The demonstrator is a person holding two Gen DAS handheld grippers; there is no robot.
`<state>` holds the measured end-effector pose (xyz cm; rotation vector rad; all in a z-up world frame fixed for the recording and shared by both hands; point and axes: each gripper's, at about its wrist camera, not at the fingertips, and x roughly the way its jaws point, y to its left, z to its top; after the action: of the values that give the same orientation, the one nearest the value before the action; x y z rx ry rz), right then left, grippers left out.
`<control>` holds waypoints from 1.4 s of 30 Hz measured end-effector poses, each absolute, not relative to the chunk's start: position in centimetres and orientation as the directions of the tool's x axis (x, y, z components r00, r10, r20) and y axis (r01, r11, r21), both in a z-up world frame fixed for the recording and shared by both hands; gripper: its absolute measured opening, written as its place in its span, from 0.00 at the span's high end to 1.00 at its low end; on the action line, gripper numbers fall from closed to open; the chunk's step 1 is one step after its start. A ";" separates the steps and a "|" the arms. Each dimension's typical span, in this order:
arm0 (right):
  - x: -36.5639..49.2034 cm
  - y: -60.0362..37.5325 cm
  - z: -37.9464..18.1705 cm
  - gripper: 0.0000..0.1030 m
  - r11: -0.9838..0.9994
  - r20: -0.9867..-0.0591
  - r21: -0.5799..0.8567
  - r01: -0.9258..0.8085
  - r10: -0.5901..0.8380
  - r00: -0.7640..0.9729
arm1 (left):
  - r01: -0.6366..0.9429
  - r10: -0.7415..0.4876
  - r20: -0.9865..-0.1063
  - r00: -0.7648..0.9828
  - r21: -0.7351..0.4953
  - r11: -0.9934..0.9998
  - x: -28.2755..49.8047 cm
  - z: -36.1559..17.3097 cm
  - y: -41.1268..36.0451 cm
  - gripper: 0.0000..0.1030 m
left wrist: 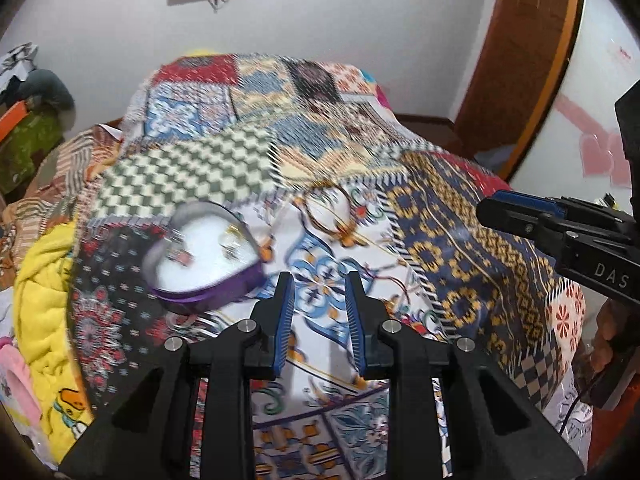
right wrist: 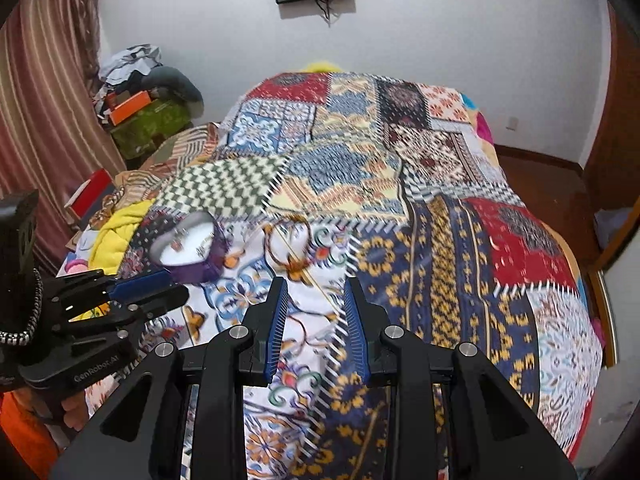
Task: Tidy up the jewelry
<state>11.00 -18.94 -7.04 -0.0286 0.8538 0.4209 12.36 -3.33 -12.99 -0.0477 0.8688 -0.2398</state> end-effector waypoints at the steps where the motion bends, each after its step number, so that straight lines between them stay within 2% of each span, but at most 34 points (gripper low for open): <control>1: 11.0 -19.2 -7.3 0.75 0.919 -0.741 0.142 -0.367 0.345 0.576 | 0.197 -0.237 -0.759 0.607 -0.145 0.969 12.5 -13.5 -3.7 0.76; 13: 10.8 -21.2 -9.7 0.75 0.928 -0.776 0.171 -0.330 0.333 0.535 | 0.247 -0.302 -0.824 0.479 -0.203 0.947 14.1 -17.6 -6.6 0.76; 22: 11.2 -21.9 -10.8 0.75 0.926 -0.788 0.187 -0.327 0.340 0.513 | 0.294 -0.299 -0.847 0.440 -0.179 0.939 15.3 -19.0 -8.6 0.76; 31: 11.6 -22.2 -11.4 0.74 0.925 -0.795 0.205 -0.321 0.349 0.496 | 0.304 -0.297 -0.848 0.439 -0.170 0.937 16.5 -19.9 -9.7 0.76; 34: 11.4 -22.1 -11.6 0.74 0.923 -0.799 0.205 -0.327 0.350 0.488 | 0.312 -0.280 -0.846 0.455 -0.143 0.939 16.3 -19.8 -9.9 0.80; 42: 10.9 -21.1 -12.0 0.74 0.913 -0.814 0.208 -0.350 0.360 0.456 | 0.266 -0.298 -0.814 0.499 -0.183 0.946 15.7 -18.2 -7.7 0.80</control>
<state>10.86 -21.12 -11.99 0.0109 1.0062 0.4382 15.65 -7.75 -18.18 -0.0347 0.9913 -0.3413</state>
